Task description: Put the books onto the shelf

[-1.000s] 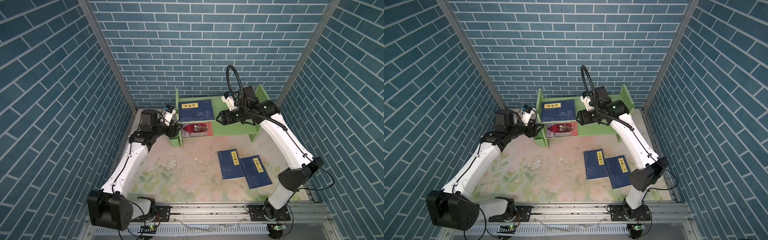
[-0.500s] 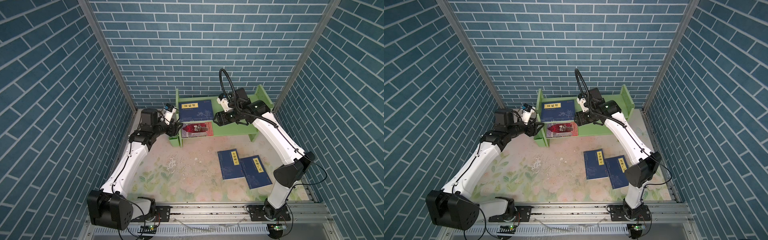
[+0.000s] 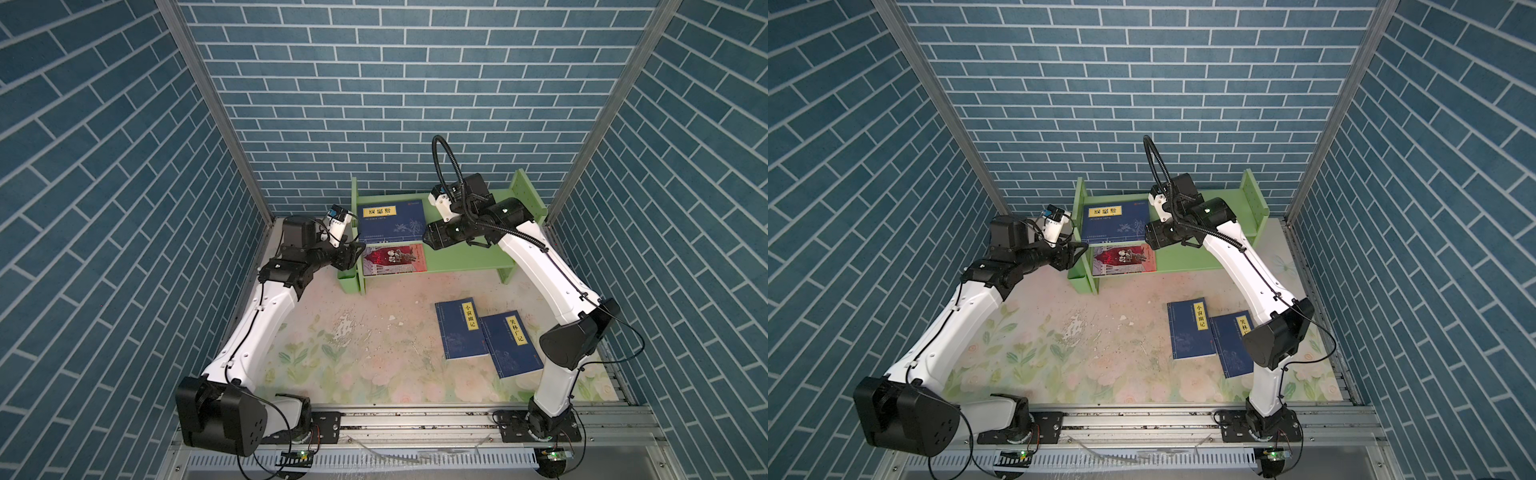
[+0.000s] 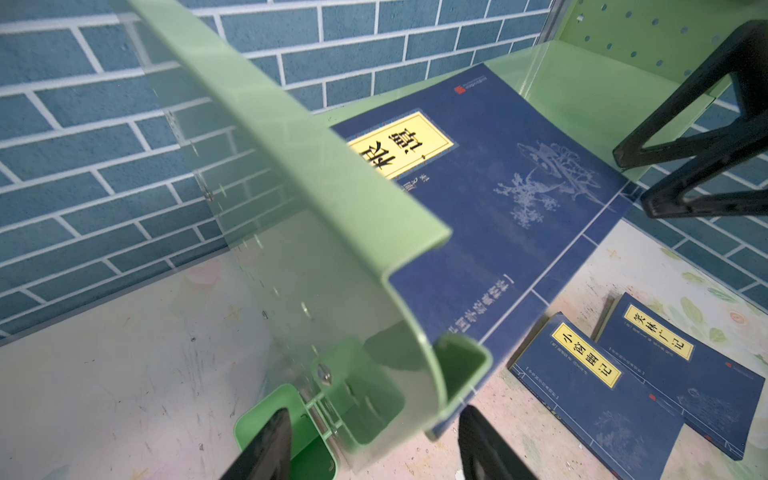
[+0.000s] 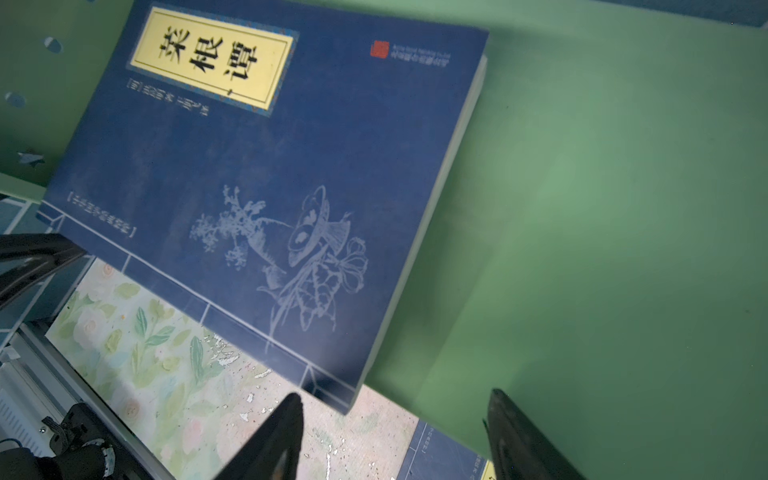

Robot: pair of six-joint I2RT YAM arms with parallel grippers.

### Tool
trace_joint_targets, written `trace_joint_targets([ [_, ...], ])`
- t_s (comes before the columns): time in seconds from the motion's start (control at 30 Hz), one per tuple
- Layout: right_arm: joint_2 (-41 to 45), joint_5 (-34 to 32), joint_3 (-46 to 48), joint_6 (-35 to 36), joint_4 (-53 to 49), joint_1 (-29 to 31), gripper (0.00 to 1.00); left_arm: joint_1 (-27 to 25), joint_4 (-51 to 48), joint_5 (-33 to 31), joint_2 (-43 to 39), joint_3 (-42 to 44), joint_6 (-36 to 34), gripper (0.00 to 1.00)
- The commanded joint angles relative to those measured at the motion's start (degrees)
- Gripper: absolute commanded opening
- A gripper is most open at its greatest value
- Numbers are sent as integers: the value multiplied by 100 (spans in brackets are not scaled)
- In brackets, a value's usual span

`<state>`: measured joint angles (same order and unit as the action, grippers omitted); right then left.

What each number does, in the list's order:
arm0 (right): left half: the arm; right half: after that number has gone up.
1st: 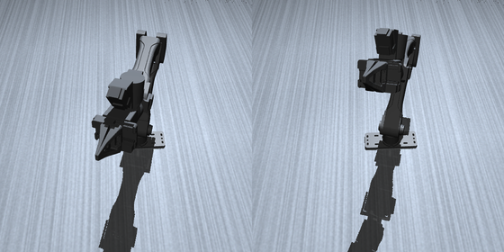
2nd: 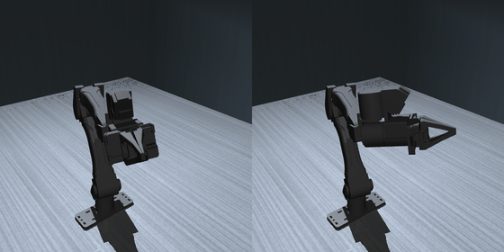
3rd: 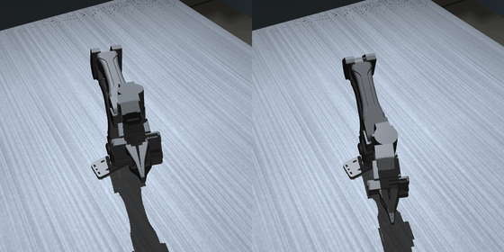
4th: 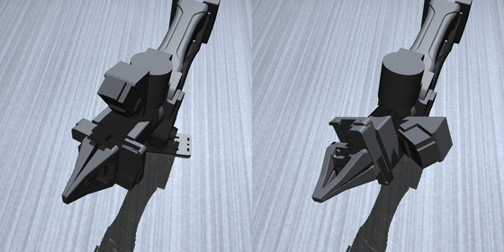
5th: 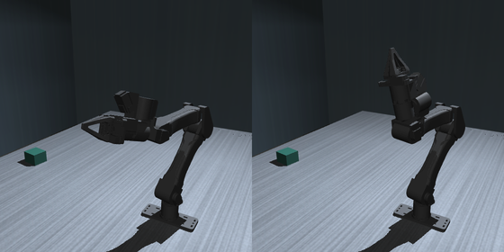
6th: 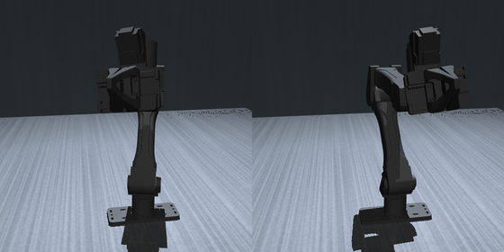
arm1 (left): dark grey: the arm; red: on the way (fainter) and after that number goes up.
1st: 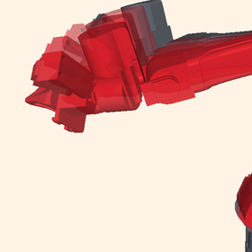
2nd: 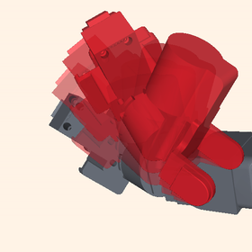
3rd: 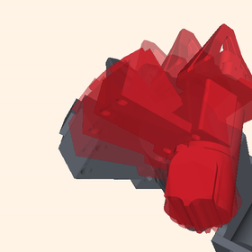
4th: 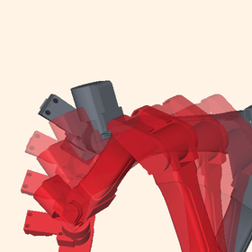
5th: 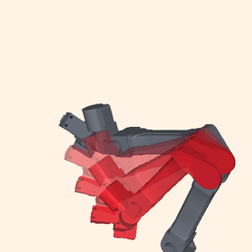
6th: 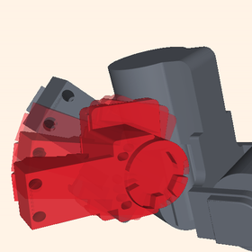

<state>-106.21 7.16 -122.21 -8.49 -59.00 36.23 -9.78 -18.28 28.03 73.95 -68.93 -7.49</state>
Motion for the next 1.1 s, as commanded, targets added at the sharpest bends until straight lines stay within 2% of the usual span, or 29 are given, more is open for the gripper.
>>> trace_joint_targets([
  [0.0,-66,-101,-171,260,-197,63,71,-33,92,-8,56,-182,81,65],
  [0.87,-339,-365,-400,375,-289,95,71,-33,149,-112,107,-222,81,65],
  [1.07,-365,-329,-441,378,-337,101,71,-33,167,-313,114,-270,107,65],
])
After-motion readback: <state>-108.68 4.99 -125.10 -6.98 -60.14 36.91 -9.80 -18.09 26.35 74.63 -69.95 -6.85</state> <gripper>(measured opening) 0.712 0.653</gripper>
